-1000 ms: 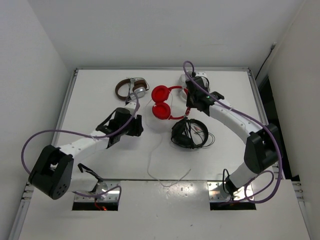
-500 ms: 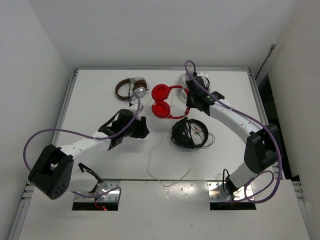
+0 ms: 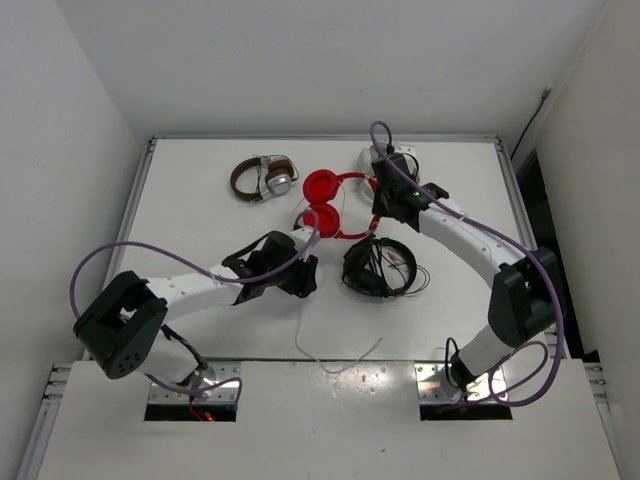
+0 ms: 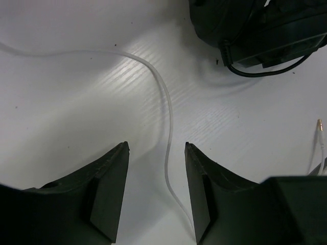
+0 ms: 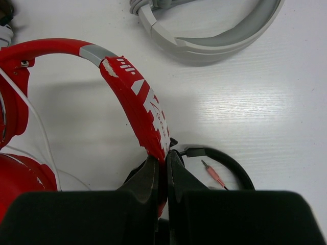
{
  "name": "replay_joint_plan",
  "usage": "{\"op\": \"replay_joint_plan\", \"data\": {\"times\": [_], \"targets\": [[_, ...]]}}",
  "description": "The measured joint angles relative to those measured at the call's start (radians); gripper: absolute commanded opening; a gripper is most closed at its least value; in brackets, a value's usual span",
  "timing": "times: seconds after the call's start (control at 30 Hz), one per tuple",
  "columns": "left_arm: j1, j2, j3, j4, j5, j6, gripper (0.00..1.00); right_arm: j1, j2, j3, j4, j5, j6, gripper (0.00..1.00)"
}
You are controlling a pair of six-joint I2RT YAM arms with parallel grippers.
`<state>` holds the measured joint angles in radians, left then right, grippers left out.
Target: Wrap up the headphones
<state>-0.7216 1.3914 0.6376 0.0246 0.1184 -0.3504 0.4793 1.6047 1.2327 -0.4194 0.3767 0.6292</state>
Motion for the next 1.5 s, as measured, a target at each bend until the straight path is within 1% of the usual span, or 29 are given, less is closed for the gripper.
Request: {"op": "replay_joint_plan", "data": {"times": [0.33, 0.57, 0.77, 0.83, 0.87, 0.97, 1.0, 1.1, 1.17, 1.3, 1.5], "targets": [[-0.084, 0.093, 0.055, 0.015, -0.013, 0.077, 0.53, -0.007, 0.000, 0.000, -0.006, -0.014, 0.004, 0.00], [-0.090, 0.143, 0.074, 0.028, -0.058, 0.104, 0.53, -0.026, 0.000, 0.000, -0.008, -0.025, 0.011, 0.00], [-0.090, 0.172, 0.074, 0.042, -0.093, 0.139, 0.48, -0.032, 0.000, -0.002, -0.007, -0.037, 0.019, 0.00], [-0.090, 0.180, 0.074, 0.044, -0.097, 0.145, 0.48, -0.032, 0.000, -0.006, -0.007, -0.040, 0.021, 0.00], [-0.091, 0.183, 0.074, 0.045, -0.099, 0.148, 0.46, -0.032, 0.000, -0.008, -0.008, -0.041, 0.022, 0.00], [-0.094, 0.187, 0.074, 0.045, -0.100, 0.157, 0.31, -0.032, 0.000, -0.010, -0.008, -0.044, 0.026, 0.00], [-0.095, 0.188, 0.074, 0.045, -0.100, 0.160, 0.19, -0.032, 0.000, -0.010, -0.008, -0.045, 0.026, 0.00], [-0.104, 0.192, 0.075, 0.047, -0.095, 0.167, 0.03, -0.032, 0.000, -0.010, -0.008, -0.045, 0.034, 0.00], [-0.117, 0.195, 0.083, 0.038, -0.089, 0.182, 0.00, -0.037, 0.000, -0.010, -0.009, -0.048, 0.049, 0.00], [-0.182, 0.178, 0.112, 0.001, -0.079, 0.231, 0.00, -0.063, 0.004, -0.007, -0.019, -0.056, 0.090, 0.00], [-0.284, 0.038, 0.108, -0.069, -0.028, 0.333, 0.00, -0.083, 0.045, 0.032, -0.055, -0.034, 0.125, 0.00]]}}
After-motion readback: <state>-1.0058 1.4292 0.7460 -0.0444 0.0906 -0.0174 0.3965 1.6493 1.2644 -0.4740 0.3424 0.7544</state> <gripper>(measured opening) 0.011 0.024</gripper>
